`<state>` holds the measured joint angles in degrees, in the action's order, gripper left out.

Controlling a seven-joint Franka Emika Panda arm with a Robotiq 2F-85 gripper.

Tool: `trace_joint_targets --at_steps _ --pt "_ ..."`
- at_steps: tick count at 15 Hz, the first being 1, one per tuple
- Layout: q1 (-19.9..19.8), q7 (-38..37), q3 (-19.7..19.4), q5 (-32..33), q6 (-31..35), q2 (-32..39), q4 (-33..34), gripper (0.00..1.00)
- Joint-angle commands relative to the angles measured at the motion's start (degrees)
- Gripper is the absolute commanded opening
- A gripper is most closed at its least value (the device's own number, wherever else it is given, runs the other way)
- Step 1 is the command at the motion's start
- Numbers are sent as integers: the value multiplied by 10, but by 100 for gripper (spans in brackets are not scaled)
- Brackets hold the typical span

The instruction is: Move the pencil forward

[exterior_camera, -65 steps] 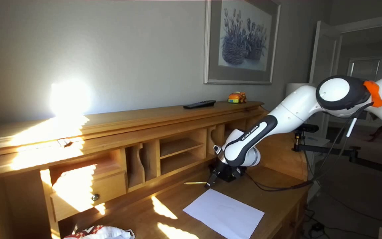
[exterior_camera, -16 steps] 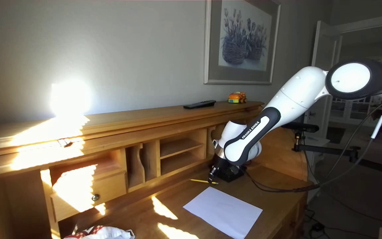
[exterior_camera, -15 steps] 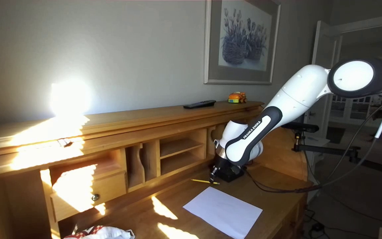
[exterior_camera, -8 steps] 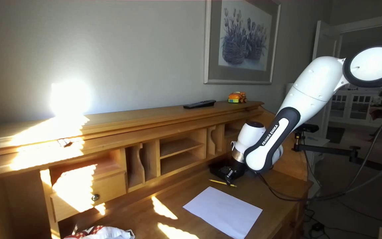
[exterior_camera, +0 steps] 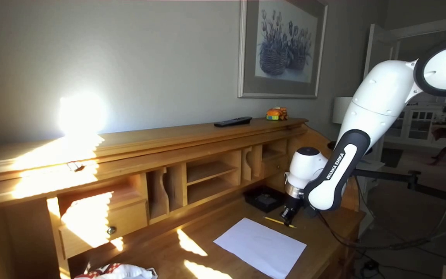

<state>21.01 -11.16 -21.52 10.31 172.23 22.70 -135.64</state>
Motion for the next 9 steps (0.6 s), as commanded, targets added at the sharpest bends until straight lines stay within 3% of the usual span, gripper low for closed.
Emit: trace_joint_targets --at_steps 1,9 --pt "-22 16 31 16 15 -12 -17 2" --pt "-58 60 60 20 -9 -18 -27 2"
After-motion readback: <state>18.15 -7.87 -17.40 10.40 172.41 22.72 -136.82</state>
